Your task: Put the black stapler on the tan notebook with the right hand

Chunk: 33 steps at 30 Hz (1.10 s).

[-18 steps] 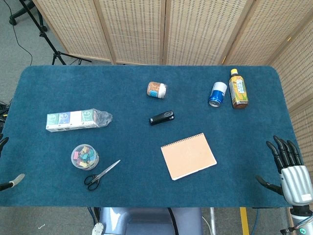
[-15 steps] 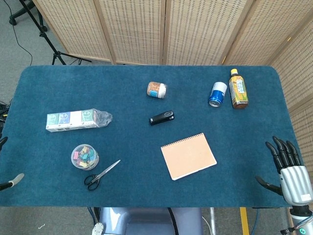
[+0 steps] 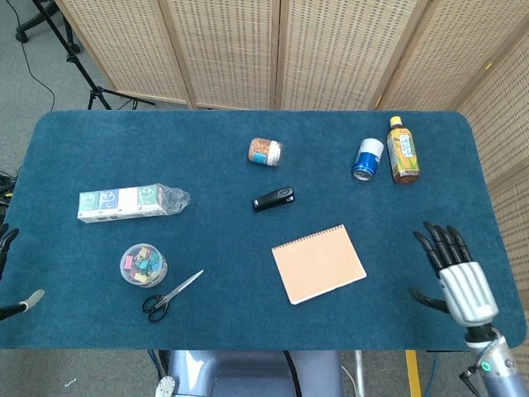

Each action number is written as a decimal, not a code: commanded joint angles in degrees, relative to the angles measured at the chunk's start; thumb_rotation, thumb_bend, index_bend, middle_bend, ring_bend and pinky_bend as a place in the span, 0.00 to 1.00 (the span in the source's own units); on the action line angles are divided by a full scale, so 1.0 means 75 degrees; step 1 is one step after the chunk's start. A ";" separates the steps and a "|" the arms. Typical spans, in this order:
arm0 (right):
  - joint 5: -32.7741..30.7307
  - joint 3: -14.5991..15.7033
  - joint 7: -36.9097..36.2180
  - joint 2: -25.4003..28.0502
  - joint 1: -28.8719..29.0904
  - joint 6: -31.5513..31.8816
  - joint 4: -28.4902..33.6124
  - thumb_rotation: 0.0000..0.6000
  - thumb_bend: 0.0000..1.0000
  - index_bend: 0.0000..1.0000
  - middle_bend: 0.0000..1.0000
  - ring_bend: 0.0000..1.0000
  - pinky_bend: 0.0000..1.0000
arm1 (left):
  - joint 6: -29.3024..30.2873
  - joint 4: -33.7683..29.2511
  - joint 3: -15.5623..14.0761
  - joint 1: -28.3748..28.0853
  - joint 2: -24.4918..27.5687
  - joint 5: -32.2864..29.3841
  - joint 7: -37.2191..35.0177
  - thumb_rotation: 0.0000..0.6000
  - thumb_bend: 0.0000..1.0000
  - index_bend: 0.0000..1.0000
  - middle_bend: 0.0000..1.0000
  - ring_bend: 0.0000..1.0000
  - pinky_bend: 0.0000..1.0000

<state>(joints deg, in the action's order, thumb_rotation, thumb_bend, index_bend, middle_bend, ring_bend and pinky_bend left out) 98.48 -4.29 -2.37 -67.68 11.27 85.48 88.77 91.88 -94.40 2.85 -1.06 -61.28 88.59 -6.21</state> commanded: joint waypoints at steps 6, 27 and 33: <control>-0.0471 -0.1246 0.0430 -0.0712 0.3032 -0.3436 0.0519 1.00 0.00 0.00 0.00 0.00 0.00 | 0.0096 0.0225 0.0172 -0.0054 -0.0143 -0.0089 -0.0270 1.00 0.00 0.00 0.00 0.00 0.00; -0.3428 -0.1974 0.2571 -0.4561 0.6472 -0.6409 -0.4462 1.00 0.20 0.10 0.05 0.00 0.08 | -0.0732 0.0118 0.0483 -0.0409 -0.0013 -0.0924 -0.0322 1.00 0.00 0.00 0.00 0.00 0.00; -0.3507 -0.1664 0.2464 -0.5156 0.6673 -0.6623 -0.5686 1.00 0.23 0.15 0.11 0.06 0.11 | -0.0980 0.0132 0.0499 -0.0500 -0.0001 -0.1084 -0.0320 1.00 0.00 0.00 0.00 0.00 0.00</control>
<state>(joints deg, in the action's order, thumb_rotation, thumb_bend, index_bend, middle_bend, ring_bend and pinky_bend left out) 72.76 -17.93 16.20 -104.14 60.23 36.83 49.45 84.68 -93.44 6.57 -4.70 -61.31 80.57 -8.61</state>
